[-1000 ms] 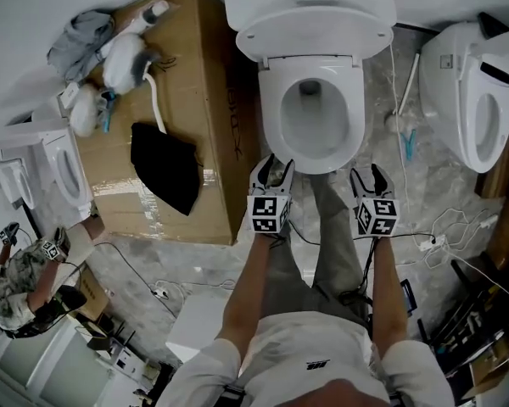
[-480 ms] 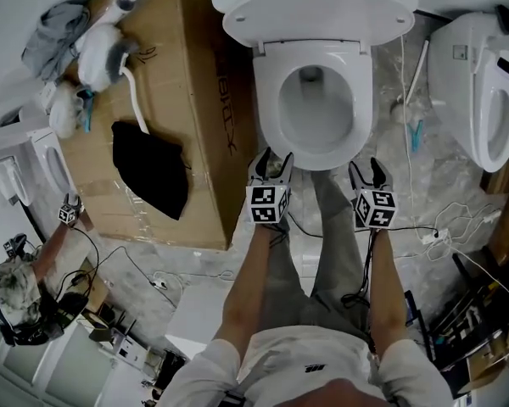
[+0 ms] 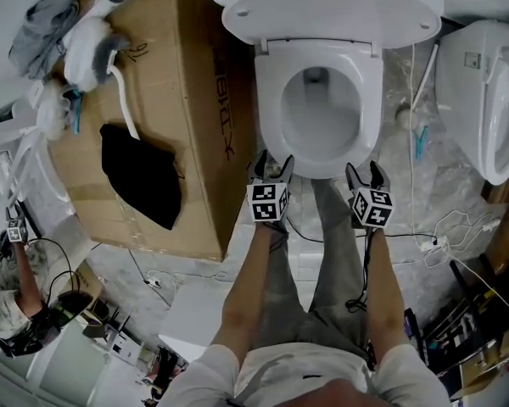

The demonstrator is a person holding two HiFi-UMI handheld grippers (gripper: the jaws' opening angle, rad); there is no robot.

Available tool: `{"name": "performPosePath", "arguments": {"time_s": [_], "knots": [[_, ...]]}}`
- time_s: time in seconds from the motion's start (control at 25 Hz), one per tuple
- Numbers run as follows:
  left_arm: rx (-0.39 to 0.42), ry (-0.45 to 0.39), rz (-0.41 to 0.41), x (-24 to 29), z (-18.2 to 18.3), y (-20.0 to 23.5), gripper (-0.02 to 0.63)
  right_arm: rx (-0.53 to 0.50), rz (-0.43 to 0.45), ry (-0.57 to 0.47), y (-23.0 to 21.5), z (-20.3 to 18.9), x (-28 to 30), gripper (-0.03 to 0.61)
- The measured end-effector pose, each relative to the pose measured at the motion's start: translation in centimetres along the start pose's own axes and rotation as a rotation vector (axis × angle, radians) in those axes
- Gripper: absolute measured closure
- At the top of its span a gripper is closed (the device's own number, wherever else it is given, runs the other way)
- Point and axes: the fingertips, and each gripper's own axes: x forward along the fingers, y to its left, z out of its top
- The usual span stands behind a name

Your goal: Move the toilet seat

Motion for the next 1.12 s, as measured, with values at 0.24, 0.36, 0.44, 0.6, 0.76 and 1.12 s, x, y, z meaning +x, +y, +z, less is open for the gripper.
{"name": "performPosePath", "arguments": {"time_s": [0.24,0.36,0.44,0.6,0.76,1.12], "knots": [[-0.051,0.052,0.022,2.0,-2.2,1.0,0.291,0.075,-0.049,0.023,-1.5,-1.9,2.0,0.237],[-0.068,0.076,0.034,3.0,-2.8,1.2,0.270,0.171,-0.023,-0.010,-2.0,-2.0,2.9,0.223],[-0.083,0.097,0.041,3.6,-3.4,1.4,0.252,0.235,-0.019,-0.030,-2.4,-2.1,3.4,0.212],[-0.112,0.149,0.005,4.8,-4.9,0.9,0.237,0.263,0.003,0.010,-2.1,-3.1,4.9,0.206],[-0.110,0.147,0.011,5.3,-5.2,0.8,0.239,0.231,0.053,0.076,-0.6,-4.1,5.8,0.209],[-0.087,0.144,0.012,4.5,-4.9,1.0,0.240,0.143,0.024,0.096,-0.5,-4.5,5.0,0.220]]}}
